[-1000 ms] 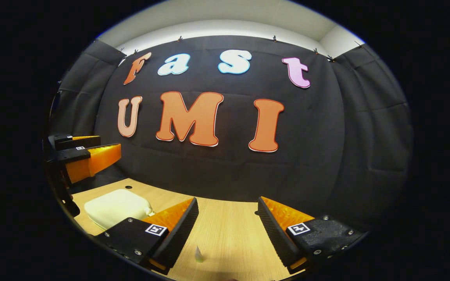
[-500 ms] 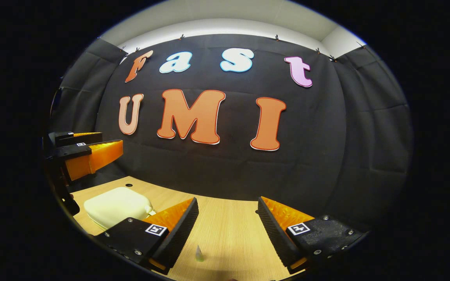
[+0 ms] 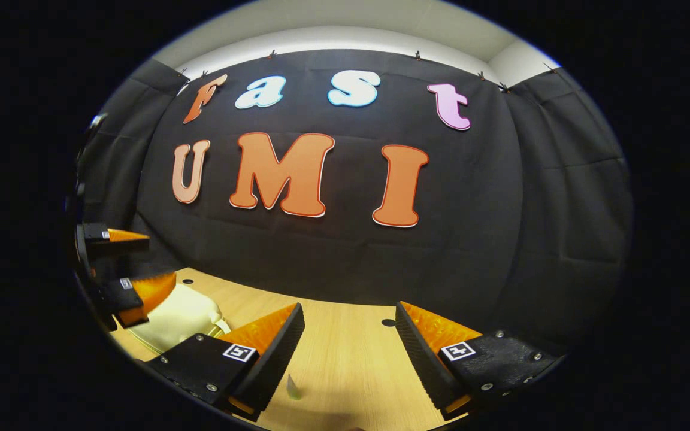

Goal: First open the suitcase, pack the skin care products into it, and then close the suitcase.

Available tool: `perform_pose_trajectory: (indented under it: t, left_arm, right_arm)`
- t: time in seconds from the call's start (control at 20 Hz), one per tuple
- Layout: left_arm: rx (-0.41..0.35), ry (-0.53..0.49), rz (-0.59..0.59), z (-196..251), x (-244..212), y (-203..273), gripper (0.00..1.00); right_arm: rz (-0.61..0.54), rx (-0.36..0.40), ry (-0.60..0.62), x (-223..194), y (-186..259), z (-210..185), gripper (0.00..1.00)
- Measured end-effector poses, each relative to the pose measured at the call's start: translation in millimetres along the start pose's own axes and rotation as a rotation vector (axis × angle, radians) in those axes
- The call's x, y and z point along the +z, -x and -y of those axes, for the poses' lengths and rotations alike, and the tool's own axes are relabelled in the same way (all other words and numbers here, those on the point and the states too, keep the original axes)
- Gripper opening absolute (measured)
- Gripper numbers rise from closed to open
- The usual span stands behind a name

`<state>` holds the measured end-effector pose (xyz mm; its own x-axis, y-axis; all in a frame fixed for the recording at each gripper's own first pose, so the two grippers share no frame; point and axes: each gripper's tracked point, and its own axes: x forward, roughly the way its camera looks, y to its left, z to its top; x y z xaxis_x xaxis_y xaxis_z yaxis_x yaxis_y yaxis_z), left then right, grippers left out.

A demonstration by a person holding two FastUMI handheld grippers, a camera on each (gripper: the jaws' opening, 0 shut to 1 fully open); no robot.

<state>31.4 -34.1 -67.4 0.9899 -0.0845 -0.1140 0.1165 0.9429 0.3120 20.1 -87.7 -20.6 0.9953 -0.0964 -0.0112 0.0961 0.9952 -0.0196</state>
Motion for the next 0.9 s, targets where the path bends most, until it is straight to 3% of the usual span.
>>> perform_pose_trajectory:
  t: [0.4, 0.5, 0.7, 0.9]
  left_arm:
    - [-0.152, -0.336, -0.139, 62, -95, -15, 0.96]
    - [-0.169, -0.423, -0.170, 70, -114, -18, 0.97]
    - [-0.207, -0.503, -0.207, 81, -136, -21, 0.97]
    - [-0.207, -0.668, -0.243, 82, -156, -30, 0.96]
  right_arm:
    - [-0.024, -0.045, 0.010, -14, 5, 28, 0.96]
    - [-0.029, -0.057, 0.008, -17, 6, 36, 0.96]
    - [-0.040, -0.081, 0.004, -23, 10, 48, 0.96]
    - [-0.048, -0.090, -0.006, -27, 12, 53, 0.96]
